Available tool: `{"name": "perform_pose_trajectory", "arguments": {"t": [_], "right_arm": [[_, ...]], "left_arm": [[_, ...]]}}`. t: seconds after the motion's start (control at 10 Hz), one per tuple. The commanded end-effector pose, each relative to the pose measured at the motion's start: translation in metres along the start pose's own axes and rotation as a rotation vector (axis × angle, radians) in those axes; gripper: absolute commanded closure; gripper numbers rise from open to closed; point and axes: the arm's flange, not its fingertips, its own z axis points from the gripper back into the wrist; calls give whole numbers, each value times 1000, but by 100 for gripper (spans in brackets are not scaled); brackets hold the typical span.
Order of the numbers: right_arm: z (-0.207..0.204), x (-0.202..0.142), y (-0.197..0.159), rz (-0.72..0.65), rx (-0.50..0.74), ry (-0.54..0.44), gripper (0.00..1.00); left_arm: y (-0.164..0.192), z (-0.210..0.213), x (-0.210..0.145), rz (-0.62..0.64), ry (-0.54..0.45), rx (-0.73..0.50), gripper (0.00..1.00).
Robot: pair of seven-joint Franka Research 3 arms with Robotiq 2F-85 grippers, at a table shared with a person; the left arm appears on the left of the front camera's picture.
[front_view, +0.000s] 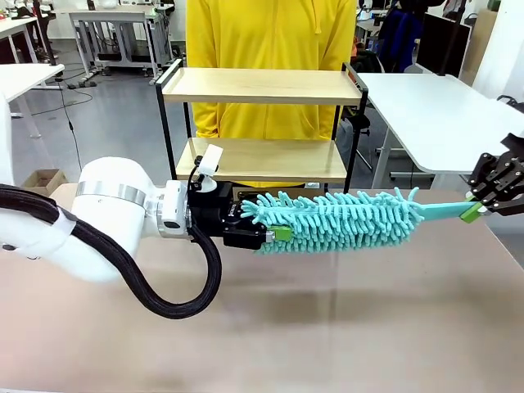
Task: Clean the shelf.
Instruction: Hand the Duster back to the human.
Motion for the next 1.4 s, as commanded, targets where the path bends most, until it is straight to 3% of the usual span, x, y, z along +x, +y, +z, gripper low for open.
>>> {"name": "perform_pose_trajectory", "arguments": {"t": [0.0, 0.1, 0.2, 0.3, 0.5, 0.6, 0.8, 1.1, 1.2, 1.3], "right_arm": [[-1, 5, 0, 34, 0, -37, 86], [-1, 5, 0, 34, 0, -37, 86], [-1, 5, 0, 34, 0, -37, 86], [-1, 5, 0, 34, 0, -37, 86], [-1, 5, 0, 34, 0, -37, 86], [-1, 5, 0, 34, 0, -37, 86], [-1, 5, 0, 34, 0, -37, 86], [-1, 5, 0, 34, 0, -37, 86], [-1, 5, 0, 34, 0, -37, 86], [-1, 5, 0, 34, 0, -37, 86]], "left_arm": [[5, -11, 0, -33, 18, 7, 0], [4, -12, 0, -38, 30, 11, 58], [2, -12, 1, -48, 29, 10, 59], [1, -12, 2, -53, 34, 7, 100], [-1, -11, 2, -54, 43, 4, 100], [-4, -10, 2, -57, 46, 0, 86], [-7, -9, 0, -57, 38, -7, 100], [-12, -7, 1, -88, 16, 17, 100], [-6, -4, 2, -36, 19, 62, 100], [-5, -2, 0, -46, 35, 6, 100]]}}
